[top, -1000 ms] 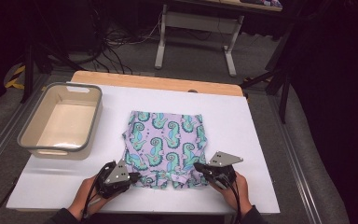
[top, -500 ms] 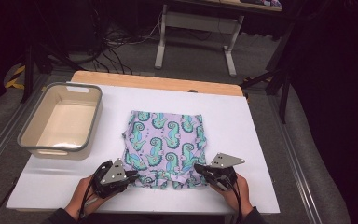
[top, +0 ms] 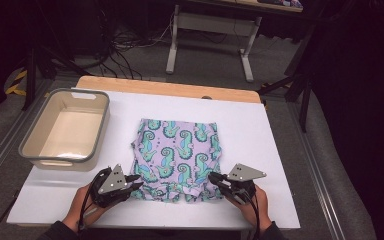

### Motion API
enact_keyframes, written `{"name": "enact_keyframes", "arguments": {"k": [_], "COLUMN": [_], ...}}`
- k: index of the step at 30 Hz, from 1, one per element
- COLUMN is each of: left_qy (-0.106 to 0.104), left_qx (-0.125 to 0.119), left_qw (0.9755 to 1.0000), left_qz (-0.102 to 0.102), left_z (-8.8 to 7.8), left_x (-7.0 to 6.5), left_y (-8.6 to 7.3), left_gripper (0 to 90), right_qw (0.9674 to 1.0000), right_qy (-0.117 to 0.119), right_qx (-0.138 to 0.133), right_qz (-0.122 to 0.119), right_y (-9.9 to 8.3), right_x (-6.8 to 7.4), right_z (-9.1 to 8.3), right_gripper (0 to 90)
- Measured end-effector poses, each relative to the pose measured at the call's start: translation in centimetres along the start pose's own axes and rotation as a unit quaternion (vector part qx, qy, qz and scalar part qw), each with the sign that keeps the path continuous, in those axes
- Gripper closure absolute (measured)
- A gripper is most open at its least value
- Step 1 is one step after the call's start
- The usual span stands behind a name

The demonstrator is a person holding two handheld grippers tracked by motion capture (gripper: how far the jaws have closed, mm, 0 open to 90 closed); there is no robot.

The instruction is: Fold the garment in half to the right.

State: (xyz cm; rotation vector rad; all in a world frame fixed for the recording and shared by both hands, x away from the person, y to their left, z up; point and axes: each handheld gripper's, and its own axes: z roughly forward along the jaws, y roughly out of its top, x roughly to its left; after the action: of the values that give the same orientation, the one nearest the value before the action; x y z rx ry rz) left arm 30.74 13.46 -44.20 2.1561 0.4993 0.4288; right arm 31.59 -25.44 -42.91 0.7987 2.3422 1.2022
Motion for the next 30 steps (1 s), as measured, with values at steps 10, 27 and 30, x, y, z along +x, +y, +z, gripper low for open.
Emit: {"name": "enact_keyframes", "arguments": {"k": [10, 27, 30], "left_qy": [0.008, 0.032, 0.035], "left_qx": [-0.008, -0.027, -0.03], "left_qw": [0.9999, 0.999, 0.9987], "left_qz": [0.001, -0.016, -0.019], "left_z": [-0.4, -0.6, -0.6], "left_x": [0.7, 1.7, 1.8], "left_y": [-0.5, -1.2, -1.2], "left_gripper": [66.5, 29.4, 21.9], "right_qw": [0.9998, 0.9994, 0.9988], "right_qy": [-0.009, -0.019, -0.028], "right_qx": [-0.015, -0.028, -0.04], "right_qz": [-0.004, 0.005, 0.005], "right_y": [0.2, 0.4, 0.5], "right_x": [0.2, 0.6, 0.7], "right_z": [-0.2, 0.2, 0.1], "right_gripper": [71.5, 34.7, 26.7]}}
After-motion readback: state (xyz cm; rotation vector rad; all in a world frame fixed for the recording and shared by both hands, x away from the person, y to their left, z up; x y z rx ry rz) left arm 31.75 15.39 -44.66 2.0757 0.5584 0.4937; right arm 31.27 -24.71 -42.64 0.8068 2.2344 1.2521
